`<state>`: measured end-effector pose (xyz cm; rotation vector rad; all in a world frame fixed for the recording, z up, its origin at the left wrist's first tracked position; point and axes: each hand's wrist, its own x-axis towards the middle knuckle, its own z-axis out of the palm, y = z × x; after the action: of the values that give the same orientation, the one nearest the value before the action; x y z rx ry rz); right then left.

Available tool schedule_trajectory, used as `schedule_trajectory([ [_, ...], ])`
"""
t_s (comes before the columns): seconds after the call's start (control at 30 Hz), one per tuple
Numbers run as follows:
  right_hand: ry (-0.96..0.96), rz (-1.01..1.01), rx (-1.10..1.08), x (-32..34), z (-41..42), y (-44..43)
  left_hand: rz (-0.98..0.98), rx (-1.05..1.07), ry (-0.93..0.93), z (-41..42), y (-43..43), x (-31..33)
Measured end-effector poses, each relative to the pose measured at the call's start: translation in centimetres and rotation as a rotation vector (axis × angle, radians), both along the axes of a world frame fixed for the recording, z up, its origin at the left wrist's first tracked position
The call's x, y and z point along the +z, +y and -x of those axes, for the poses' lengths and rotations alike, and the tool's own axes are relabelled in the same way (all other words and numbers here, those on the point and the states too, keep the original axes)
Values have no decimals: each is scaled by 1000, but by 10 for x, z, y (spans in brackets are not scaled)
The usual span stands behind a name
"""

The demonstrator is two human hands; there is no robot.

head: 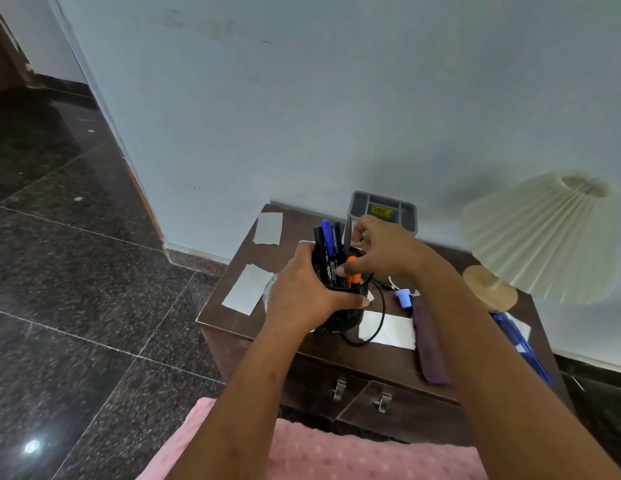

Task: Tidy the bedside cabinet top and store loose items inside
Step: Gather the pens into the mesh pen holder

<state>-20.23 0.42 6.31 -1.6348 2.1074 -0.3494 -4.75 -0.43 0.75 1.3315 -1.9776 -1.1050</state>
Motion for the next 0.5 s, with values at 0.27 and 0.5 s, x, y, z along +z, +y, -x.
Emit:
schedule_trajectory([
  [0.27,-514,-99,-124,14,10,7,57,69,136,-4,-2,8],
  [0.5,-436,51,-137,2,-17,-5,73,105,235,-8,-10,5],
])
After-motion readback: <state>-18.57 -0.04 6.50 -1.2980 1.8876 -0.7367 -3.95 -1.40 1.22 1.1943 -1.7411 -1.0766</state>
